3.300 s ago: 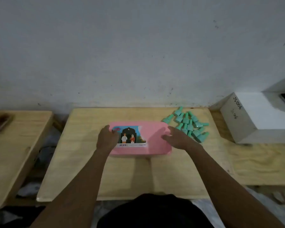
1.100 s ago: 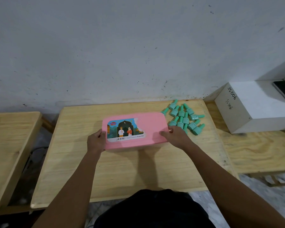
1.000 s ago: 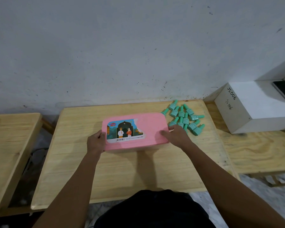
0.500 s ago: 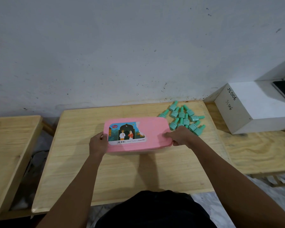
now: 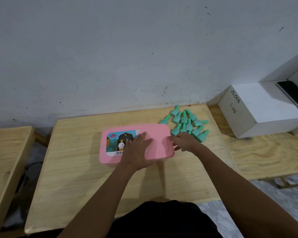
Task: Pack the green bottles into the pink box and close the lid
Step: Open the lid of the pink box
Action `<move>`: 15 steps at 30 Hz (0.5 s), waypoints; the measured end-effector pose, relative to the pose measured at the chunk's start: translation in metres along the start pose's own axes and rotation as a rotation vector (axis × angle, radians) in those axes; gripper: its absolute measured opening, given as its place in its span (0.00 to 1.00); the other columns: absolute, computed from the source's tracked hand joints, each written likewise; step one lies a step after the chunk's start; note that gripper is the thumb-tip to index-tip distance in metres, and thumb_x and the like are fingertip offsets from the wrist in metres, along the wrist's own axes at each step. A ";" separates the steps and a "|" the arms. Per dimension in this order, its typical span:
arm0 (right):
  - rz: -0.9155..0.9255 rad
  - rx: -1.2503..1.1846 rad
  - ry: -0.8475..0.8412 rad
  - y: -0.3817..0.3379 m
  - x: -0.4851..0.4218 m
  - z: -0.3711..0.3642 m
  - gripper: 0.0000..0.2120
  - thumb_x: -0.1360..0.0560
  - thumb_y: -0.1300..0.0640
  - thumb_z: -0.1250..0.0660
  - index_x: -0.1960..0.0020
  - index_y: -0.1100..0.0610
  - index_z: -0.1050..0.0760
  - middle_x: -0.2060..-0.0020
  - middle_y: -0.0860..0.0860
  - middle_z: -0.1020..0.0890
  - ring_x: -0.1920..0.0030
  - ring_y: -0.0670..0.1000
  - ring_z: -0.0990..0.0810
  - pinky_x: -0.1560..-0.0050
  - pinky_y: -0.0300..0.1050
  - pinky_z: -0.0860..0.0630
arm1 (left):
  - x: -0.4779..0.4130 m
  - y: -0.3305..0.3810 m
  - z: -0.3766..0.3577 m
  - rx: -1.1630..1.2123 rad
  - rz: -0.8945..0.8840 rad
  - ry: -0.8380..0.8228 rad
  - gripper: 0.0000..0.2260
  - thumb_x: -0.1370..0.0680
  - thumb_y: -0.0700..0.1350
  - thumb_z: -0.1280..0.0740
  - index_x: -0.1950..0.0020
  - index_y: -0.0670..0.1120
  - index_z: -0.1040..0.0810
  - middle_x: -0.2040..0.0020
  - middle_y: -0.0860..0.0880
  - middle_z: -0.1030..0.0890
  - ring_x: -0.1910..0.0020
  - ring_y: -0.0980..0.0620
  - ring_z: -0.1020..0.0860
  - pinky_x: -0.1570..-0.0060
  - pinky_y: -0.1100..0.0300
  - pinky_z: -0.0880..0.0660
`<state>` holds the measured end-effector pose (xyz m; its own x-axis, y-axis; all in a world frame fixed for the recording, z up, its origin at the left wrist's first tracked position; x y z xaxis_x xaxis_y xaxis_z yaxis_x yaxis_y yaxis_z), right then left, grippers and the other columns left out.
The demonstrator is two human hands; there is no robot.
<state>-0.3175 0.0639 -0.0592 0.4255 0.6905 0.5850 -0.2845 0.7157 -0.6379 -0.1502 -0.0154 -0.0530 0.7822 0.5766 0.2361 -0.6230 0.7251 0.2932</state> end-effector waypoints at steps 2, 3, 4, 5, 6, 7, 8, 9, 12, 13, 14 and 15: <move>0.045 -0.032 0.032 -0.010 -0.007 0.005 0.15 0.19 0.50 0.39 0.42 0.61 0.24 0.49 0.53 0.19 0.57 0.49 0.19 0.57 0.44 0.24 | 0.001 -0.001 0.002 0.007 0.004 0.005 0.40 0.32 0.65 0.31 0.24 0.56 0.41 0.21 0.51 0.50 0.22 0.51 0.50 0.27 0.36 0.51; 0.070 -0.044 0.048 -0.016 -0.010 0.007 0.15 0.19 0.50 0.40 0.43 0.61 0.24 0.49 0.54 0.19 0.55 0.50 0.19 0.56 0.45 0.24 | 0.002 -0.001 0.002 0.010 0.002 0.000 0.40 0.32 0.65 0.31 0.24 0.56 0.41 0.21 0.51 0.50 0.22 0.51 0.51 0.27 0.37 0.51; 0.086 -0.059 0.059 -0.022 -0.013 0.007 0.15 0.18 0.51 0.41 0.44 0.62 0.23 0.49 0.54 0.19 0.53 0.52 0.20 0.53 0.46 0.24 | 0.002 0.000 0.002 0.013 0.000 -0.005 0.40 0.32 0.65 0.31 0.24 0.56 0.41 0.21 0.51 0.50 0.22 0.51 0.51 0.27 0.37 0.52; 0.096 -0.073 0.070 -0.027 -0.017 0.008 0.16 0.18 0.52 0.41 0.44 0.64 0.23 0.51 0.55 0.20 0.52 0.53 0.21 0.51 0.49 0.24 | 0.002 0.000 0.002 0.017 -0.002 -0.006 0.40 0.32 0.65 0.31 0.24 0.56 0.41 0.21 0.51 0.50 0.22 0.51 0.51 0.27 0.37 0.52; 0.098 -0.081 0.088 -0.030 -0.021 0.008 0.18 0.19 0.52 0.41 0.45 0.67 0.23 0.52 0.57 0.20 0.53 0.55 0.22 0.49 0.51 0.24 | 0.001 0.000 0.002 0.022 -0.003 -0.003 0.40 0.32 0.65 0.31 0.24 0.56 0.41 0.21 0.51 0.50 0.22 0.51 0.50 0.26 0.36 0.51; 0.093 -0.079 0.114 -0.031 -0.025 0.009 0.19 0.19 0.52 0.40 0.46 0.69 0.22 0.52 0.61 0.19 0.54 0.56 0.22 0.49 0.51 0.24 | 0.001 0.000 0.003 0.029 -0.003 0.001 0.40 0.32 0.66 0.31 0.24 0.56 0.41 0.21 0.51 0.49 0.22 0.51 0.50 0.26 0.36 0.50; 0.078 -0.070 0.139 -0.030 -0.030 0.010 0.20 0.20 0.53 0.39 0.47 0.70 0.22 0.53 0.65 0.19 0.56 0.57 0.22 0.51 0.50 0.23 | 0.001 -0.001 0.003 0.038 -0.003 0.004 0.40 0.33 0.66 0.31 0.24 0.56 0.40 0.21 0.51 0.49 0.22 0.51 0.49 0.27 0.36 0.50; 0.065 -0.046 0.156 -0.029 -0.033 0.010 0.20 0.21 0.52 0.37 0.51 0.71 0.21 0.55 0.66 0.19 0.60 0.57 0.21 0.53 0.48 0.23 | 0.001 -0.001 0.004 0.048 -0.001 0.003 0.40 0.33 0.65 0.30 0.25 0.56 0.40 0.21 0.51 0.48 0.22 0.50 0.49 0.27 0.35 0.49; 0.029 0.079 0.192 -0.029 -0.040 0.013 0.18 0.23 0.50 0.34 0.66 0.61 0.27 0.73 0.53 0.30 0.73 0.47 0.32 0.68 0.37 0.31 | 0.001 0.000 0.005 0.078 0.000 -0.010 0.38 0.33 0.61 0.29 0.25 0.57 0.39 0.21 0.50 0.47 0.22 0.50 0.49 0.28 0.34 0.48; 0.017 0.097 0.196 -0.029 -0.042 0.013 0.17 0.23 0.50 0.33 0.67 0.58 0.29 0.74 0.49 0.33 0.74 0.46 0.34 0.70 0.36 0.33 | 0.001 0.001 0.006 0.087 -0.001 -0.011 0.38 0.33 0.61 0.29 0.26 0.57 0.38 0.21 0.50 0.47 0.22 0.50 0.48 0.28 0.34 0.47; 0.003 0.107 0.195 -0.029 -0.044 0.014 0.17 0.24 0.49 0.32 0.66 0.58 0.29 0.73 0.48 0.32 0.74 0.45 0.34 0.71 0.36 0.34 | 0.000 0.001 0.006 0.096 -0.001 -0.016 0.38 0.33 0.60 0.28 0.26 0.58 0.38 0.21 0.50 0.47 0.22 0.49 0.48 0.28 0.34 0.47; -0.011 0.114 0.194 -0.029 -0.046 0.015 0.15 0.25 0.49 0.31 0.63 0.59 0.28 0.72 0.48 0.30 0.73 0.45 0.32 0.71 0.36 0.33 | 0.000 0.001 0.006 0.105 0.002 -0.027 0.38 0.34 0.60 0.28 0.26 0.58 0.38 0.21 0.50 0.47 0.22 0.49 0.48 0.28 0.34 0.48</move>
<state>-0.3416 0.0134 -0.0604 0.5836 0.6570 0.4772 -0.3692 0.7382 -0.5646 -0.1511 -0.0170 -0.0474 0.7813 0.5669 0.2610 -0.6227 0.6796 0.3878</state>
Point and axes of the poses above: each hand's wrist, its own x-axis away from the middle knuckle, its own z-axis out of the back of the hand, y = z × x, the point moved 10 cm from there along -x, towards the middle knuckle
